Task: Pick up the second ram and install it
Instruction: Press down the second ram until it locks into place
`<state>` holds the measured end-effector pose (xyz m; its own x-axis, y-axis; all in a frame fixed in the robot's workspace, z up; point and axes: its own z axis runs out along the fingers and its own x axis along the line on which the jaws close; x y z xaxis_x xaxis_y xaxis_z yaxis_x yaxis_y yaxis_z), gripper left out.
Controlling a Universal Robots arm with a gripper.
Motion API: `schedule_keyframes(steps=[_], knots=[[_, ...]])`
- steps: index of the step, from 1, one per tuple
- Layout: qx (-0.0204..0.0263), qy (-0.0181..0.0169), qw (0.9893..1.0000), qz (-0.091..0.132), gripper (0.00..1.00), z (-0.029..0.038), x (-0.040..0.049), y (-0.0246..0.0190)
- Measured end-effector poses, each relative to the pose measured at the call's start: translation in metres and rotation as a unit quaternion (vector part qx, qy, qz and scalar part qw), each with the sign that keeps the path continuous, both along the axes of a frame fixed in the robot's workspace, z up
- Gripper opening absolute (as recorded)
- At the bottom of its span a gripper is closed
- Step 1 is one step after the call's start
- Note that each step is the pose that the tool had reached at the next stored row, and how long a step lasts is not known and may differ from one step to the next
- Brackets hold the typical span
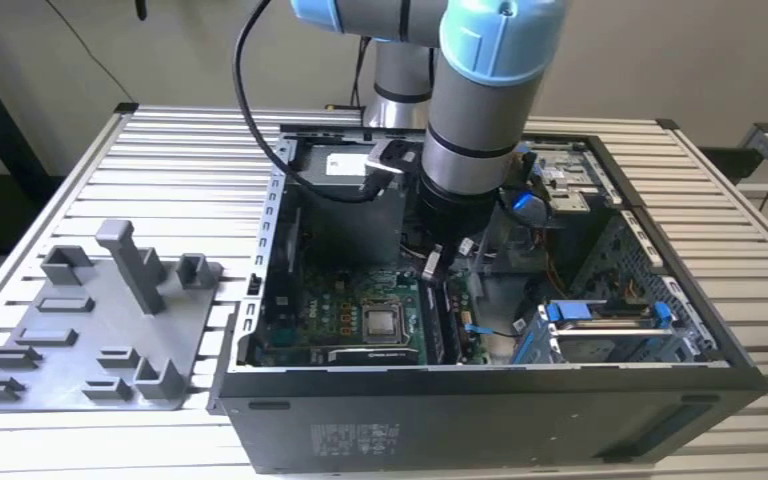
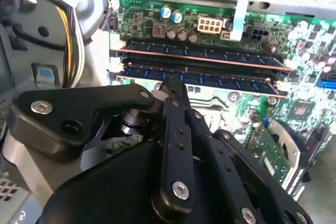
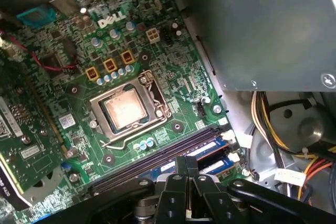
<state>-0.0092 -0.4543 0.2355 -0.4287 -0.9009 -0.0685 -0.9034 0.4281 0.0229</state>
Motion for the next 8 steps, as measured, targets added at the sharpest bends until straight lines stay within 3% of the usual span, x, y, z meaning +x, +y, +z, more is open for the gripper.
schedule_keyframes(steps=[3,6,8], knots=[[0.0000,-0.0004,0.9996,0.027,0.11,-0.0002,0.0000,0.0000],[0.0001,-0.0007,0.9986,0.053,0.11,-0.0006,0.0000,-0.0001],[-0.0001,-0.0007,0.9985,0.055,0.11,-0.0007,0.0000,-0.0007]])
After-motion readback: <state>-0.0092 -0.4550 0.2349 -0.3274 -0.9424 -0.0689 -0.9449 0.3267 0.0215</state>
